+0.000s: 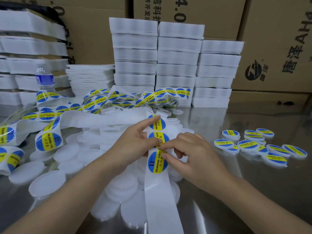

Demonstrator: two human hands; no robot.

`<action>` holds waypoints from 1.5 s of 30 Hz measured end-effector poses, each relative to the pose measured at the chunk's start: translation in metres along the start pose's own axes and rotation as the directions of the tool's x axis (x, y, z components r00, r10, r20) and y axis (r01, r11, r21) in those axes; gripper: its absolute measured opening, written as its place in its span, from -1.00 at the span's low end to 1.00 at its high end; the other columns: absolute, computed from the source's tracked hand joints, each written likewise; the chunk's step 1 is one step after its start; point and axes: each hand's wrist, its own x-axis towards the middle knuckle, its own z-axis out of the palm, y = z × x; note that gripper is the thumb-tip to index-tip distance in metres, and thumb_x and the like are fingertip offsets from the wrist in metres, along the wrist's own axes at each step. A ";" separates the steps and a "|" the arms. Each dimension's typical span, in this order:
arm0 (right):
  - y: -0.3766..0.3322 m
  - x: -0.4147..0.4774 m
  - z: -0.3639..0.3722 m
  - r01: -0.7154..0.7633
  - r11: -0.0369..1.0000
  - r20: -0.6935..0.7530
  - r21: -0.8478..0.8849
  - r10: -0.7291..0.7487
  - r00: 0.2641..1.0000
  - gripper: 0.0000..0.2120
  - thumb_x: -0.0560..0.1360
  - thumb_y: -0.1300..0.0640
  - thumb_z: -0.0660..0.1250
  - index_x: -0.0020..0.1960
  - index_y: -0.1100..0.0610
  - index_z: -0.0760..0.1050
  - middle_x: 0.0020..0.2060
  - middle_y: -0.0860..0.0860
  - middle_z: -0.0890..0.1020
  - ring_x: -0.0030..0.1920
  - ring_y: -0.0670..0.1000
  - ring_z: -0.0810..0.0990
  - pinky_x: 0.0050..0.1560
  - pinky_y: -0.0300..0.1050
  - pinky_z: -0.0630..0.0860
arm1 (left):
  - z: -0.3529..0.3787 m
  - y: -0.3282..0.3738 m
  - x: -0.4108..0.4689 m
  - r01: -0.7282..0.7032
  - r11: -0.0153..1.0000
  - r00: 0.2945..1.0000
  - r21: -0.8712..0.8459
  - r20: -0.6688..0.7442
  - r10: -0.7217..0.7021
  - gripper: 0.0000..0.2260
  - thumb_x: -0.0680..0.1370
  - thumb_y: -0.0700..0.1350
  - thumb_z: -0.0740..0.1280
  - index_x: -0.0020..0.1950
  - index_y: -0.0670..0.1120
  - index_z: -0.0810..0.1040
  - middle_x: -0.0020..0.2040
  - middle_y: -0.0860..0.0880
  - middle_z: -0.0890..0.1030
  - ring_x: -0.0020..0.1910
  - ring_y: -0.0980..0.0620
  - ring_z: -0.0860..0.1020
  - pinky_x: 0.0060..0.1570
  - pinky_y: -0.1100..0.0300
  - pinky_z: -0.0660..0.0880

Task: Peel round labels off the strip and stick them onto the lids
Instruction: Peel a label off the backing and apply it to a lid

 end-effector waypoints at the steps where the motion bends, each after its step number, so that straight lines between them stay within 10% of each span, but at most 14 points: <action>1: 0.000 0.000 0.000 0.006 1.000 -0.013 -0.002 -0.006 1.000 -0.89 0.38 0.09 0.40 -0.10 0.04 0.65 -0.44 -0.09 0.40 -0.31 -0.10 0.37 -0.21 -0.15 0.28 | -0.001 0.000 0.000 -0.009 1.000 1.000 0.003 0.001 0.009 -0.50 0.49 -0.29 0.36 0.20 0.30 0.47 -0.48 0.12 0.49 -0.45 0.16 0.47 -0.33 0.30 0.50; 9: 0.002 0.000 0.001 0.034 0.999 -0.110 -0.008 -0.035 0.993 -0.97 0.34 0.11 0.45 -0.22 0.02 0.66 -0.48 -0.05 0.41 -0.35 -0.10 0.37 -0.23 -0.12 0.30 | -0.001 0.000 0.000 -0.016 1.000 0.999 0.019 -0.037 0.017 -0.57 0.48 -0.29 0.36 0.16 0.22 0.59 -0.45 0.18 0.42 -0.52 0.23 0.38 -0.50 0.41 0.35; 14: 0.003 0.000 -0.002 0.005 1.000 -0.091 0.027 -0.002 0.996 -0.99 0.34 0.09 0.44 -0.25 0.01 0.65 -0.48 -0.08 0.39 -0.36 -0.13 0.35 -0.20 -0.12 0.32 | 0.001 0.002 -0.001 0.040 0.999 0.998 -0.009 -0.051 -0.041 -0.63 0.48 -0.31 0.26 0.03 0.15 0.64 -0.02 0.16 0.69 -0.05 0.08 0.66 -0.10 0.13 0.61; 20: 0.001 0.001 -0.008 -0.027 0.996 -0.081 0.083 0.034 0.996 -0.98 0.31 0.14 0.42 -0.28 0.06 0.59 -0.46 -0.14 0.33 -0.36 -0.16 0.34 -0.19 -0.20 0.29 | -0.002 0.001 0.001 0.028 0.995 0.986 -0.097 -0.163 -0.044 -0.61 0.46 -0.42 0.22 -0.02 0.04 0.63 -0.06 0.03 0.71 -0.13 0.07 0.69 -0.09 0.16 0.60; 30: 0.015 0.010 -0.013 -0.417 0.699 -0.007 0.580 0.516 0.856 -0.82 0.39 0.30 0.43 -0.33 0.09 0.55 -0.55 -0.03 0.25 -0.49 -0.09 0.21 -0.46 -0.30 0.20 | -0.008 0.011 0.000 -0.015 0.981 0.944 -0.193 -0.327 -0.049 -0.58 0.43 -0.48 0.11 -0.04 -0.08 0.63 -0.15 0.01 0.71 -0.28 0.12 0.68 -0.53 0.45 0.40; 35: 0.031 0.011 -0.009 -0.606 0.646 0.117 0.463 0.634 0.765 -0.95 0.43 0.16 0.40 -0.15 0.03 0.56 -0.57 -0.15 0.36 -0.55 -0.17 0.30 -0.47 -0.32 0.25 | -0.008 0.009 0.000 -0.002 0.986 0.948 -0.164 -0.314 -0.051 -0.58 0.44 -0.47 0.12 -0.05 -0.04 0.63 -0.14 0.01 0.71 -0.23 0.11 0.69 -0.49 0.45 0.42; 45: 0.034 -0.003 0.010 -0.634 0.773 0.386 -0.023 0.592 0.707 -0.25 0.33 -0.14 0.45 0.41 -0.10 0.18 0.10 -0.11 0.45 -0.09 -0.15 0.44 -0.05 -0.25 0.33 | -0.007 0.003 0.000 -0.039 0.992 0.962 -0.122 -0.273 0.004 -0.58 0.45 -0.50 0.16 -0.10 -0.05 0.66 -0.06 -0.04 0.70 -0.17 0.03 0.70 -0.29 0.34 0.55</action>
